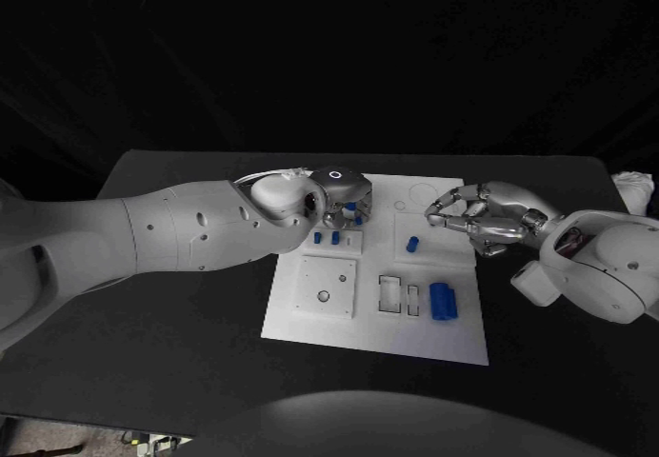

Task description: Assemble the parts on the task board

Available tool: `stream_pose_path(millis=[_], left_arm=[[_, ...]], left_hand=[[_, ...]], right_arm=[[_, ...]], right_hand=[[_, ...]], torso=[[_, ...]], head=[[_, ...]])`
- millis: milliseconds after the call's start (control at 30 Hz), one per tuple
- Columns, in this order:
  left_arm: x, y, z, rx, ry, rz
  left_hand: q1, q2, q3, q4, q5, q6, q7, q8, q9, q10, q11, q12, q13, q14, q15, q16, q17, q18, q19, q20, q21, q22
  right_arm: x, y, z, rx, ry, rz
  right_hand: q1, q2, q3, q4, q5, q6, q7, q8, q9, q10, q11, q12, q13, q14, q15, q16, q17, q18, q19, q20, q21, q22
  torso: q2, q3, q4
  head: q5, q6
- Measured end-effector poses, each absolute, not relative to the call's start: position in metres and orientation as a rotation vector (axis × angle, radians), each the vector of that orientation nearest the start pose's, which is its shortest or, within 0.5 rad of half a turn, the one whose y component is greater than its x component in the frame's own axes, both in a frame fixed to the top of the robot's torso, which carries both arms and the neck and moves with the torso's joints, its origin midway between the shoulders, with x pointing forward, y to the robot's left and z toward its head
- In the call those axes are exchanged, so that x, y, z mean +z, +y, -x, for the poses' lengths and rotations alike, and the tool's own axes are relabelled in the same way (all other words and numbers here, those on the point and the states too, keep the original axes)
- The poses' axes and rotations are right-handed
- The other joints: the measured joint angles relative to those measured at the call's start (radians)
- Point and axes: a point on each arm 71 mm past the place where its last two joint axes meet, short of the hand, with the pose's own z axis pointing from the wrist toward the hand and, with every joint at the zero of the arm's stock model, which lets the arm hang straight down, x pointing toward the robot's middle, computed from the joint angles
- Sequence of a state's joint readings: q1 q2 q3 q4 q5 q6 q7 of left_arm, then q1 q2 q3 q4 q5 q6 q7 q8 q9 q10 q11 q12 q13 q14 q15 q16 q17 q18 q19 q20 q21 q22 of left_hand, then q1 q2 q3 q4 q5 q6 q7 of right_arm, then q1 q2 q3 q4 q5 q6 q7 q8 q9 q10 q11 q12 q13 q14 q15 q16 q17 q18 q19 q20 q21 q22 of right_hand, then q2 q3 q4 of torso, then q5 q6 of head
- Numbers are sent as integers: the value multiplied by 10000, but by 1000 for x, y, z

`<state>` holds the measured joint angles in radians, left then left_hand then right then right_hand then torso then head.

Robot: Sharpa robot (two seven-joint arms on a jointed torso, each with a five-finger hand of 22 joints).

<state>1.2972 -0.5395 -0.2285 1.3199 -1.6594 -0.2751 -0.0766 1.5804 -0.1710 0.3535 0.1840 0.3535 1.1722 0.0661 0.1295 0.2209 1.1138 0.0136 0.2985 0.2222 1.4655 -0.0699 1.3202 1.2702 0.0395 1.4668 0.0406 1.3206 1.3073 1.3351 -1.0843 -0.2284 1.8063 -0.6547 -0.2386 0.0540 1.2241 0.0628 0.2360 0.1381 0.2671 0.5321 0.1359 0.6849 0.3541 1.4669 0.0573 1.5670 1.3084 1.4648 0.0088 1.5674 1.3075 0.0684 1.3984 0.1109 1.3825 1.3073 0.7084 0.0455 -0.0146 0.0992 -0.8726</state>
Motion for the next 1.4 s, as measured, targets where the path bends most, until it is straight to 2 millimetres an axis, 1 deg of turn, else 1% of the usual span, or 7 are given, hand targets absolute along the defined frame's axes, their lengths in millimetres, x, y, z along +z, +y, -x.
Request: stream_pose_path(millis=[100,167,367,500,833,1200,1400], left_arm=[[-208,105,-497,-5973,16206,-5840],[-203,112,-494,-6074,15987,-5691],[-180,132,-492,-6160,15353,-5264],[-172,148,-492,-6045,15304,-4947],[-171,167,-492,-5980,15705,-4194],[-176,170,-496,-5959,15960,-3798],[-183,168,-499,-5945,16092,-3702]], left_hand=[[-14,9,35,-35,3,3,3,0,1,101,-15,0,-42,0,0,-39,-18,0,0,0,0,0],[-79,-55,39,-39,3,54,53,-1,-2,218,-1,-1,-62,0,0,-38,-50,0,0,0,0,0],[-104,-82,64,-64,38,71,71,-2,-42,322,13,-30,-114,0,0,-79,-127,0,0,0,39,0],[-104,-82,65,-65,32,71,71,-67,-89,336,22,-140,-202,0,0,-106,-148,0,0,0,39,0],[-103,-83,68,-68,-32,69,69,-79,-103,336,22,-199,-232,0,1,-106,-164,1,0,1,39,0],[-102,-84,121,-59,-34,67,68,-120,-117,335,22,-204,-269,0,1,-106,-192,0,0,1,39,0],[-102,-84,121,-59,-80,66,67,-123,-130,355,43,-254,-273,0,1,-106,-234,-1,0,1,39,0]], right_arm=[[-180,-233,-420,11378,19124,-4795],[-180,-234,-420,11370,19123,-4805],[-180,-235,-420,11339,19116,-4824],[-181,-235,-421,11304,19117,-4841],[-182,-238,-422,11206,19124,-4900],[-183,-237,-423,11173,19166,-4914],[-183,-238,-423,11156,19178,-4928]], right_hand=[[0,0,0,0,0,0,0,0,0,0,0,0,0,0,0,0,0,0,0,0,0,0],[0,0,0,0,0,0,0,0,0,0,0,0,0,0,0,0,0,0,0,0,0,0],[0,0,0,0,0,0,0,0,0,0,0,0,0,0,0,0,-1,0,-36,36,-41,5],[0,0,0,0,0,0,0,0,-8,0,0,0,0,0,0,0,-1,1,-36,36,-40,7],[0,0,0,0,0,0,0,0,-8,0,0,0,0,0,0,0,-2,0,-36,36,-40,7],[0,0,0,0,0,0,0,0,-7,0,0,0,0,0,0,0,0,1,-36,36,-39,5],[0,0,0,0,0,0,0,0,-6,0,0,0,0,0,0,0,6,0,-36,36,-39,5]], torso=[[0,4,1],[0,5,4],[-5,5,8],[-10,5,12],[1,-14,15],[10,-2,-1],[11,-1,-1]], head=[[-12,0],[-31,0],[-53,0],[-54,0],[-63,0],[-14,0],[-34,0]])
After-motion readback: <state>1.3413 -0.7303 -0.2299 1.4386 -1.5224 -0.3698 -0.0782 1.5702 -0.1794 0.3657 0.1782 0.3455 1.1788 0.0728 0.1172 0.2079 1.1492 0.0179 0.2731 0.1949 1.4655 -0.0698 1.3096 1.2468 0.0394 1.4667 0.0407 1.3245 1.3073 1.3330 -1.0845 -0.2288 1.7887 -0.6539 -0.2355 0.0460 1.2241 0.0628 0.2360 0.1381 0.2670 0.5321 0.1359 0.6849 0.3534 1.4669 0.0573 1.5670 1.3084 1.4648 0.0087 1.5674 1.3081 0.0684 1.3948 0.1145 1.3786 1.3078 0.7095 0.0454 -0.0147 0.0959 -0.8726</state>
